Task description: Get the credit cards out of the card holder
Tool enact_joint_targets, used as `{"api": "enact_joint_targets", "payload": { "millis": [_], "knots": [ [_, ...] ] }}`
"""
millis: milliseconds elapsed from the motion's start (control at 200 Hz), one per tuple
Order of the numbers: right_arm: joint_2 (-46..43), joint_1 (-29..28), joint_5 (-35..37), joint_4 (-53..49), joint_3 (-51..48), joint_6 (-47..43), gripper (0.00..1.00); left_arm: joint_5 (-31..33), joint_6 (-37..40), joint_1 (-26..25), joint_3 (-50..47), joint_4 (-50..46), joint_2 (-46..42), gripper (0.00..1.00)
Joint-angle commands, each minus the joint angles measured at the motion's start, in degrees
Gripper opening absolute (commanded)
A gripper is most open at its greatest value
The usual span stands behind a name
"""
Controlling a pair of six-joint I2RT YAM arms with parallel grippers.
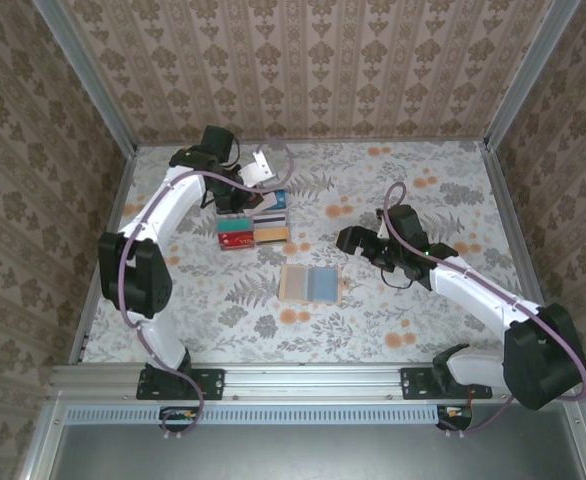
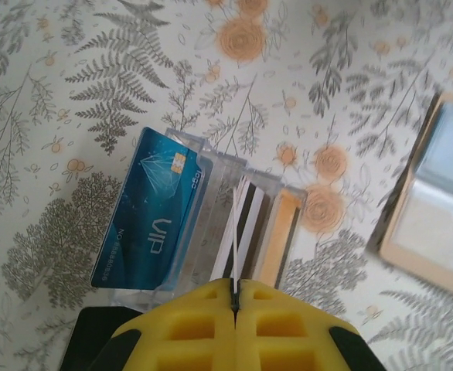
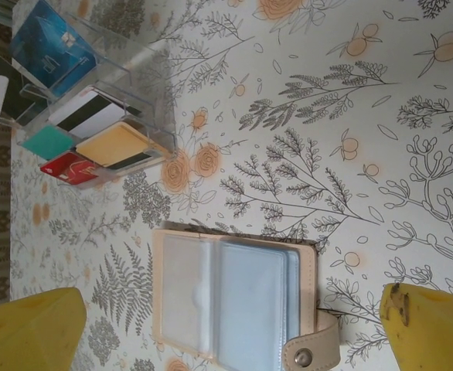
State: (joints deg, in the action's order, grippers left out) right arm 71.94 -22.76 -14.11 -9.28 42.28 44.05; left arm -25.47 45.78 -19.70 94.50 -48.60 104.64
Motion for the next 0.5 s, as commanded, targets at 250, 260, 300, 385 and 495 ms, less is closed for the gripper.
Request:
{"api": "enact_joint_targets", "payload": {
  "millis": [250,260,300,385,495],
  "knots": [
    [1.8,0.18,-1.26,1.18,0.1,2.34,0.99,2.11,16.96,-4.04,4.4,-3.7,7.68,0.0],
    [1.8,0.18,-1.27,1.12,0.09,2.42,1.0,2.23,17.02,-4.09,4.56,-3.63,7.84,0.0],
    [1.63,0.18,-1.36,1.23,-0.05,2.57,1.0,2.59,17.41,-4.32,5.02,-3.68,8.56,0.0],
    [1.62,0.13,-1.41,1.25,-0.34,2.87,1.0,3.14,17.87,-4.81,5.83,-3.44,9.79,0.0],
    [1.53,0.13,-1.45,1.25,-0.46,3.03,1.0,5.22,18.71,-5.1,6.2,-3.01,10.99,0.0]
  ]
}}
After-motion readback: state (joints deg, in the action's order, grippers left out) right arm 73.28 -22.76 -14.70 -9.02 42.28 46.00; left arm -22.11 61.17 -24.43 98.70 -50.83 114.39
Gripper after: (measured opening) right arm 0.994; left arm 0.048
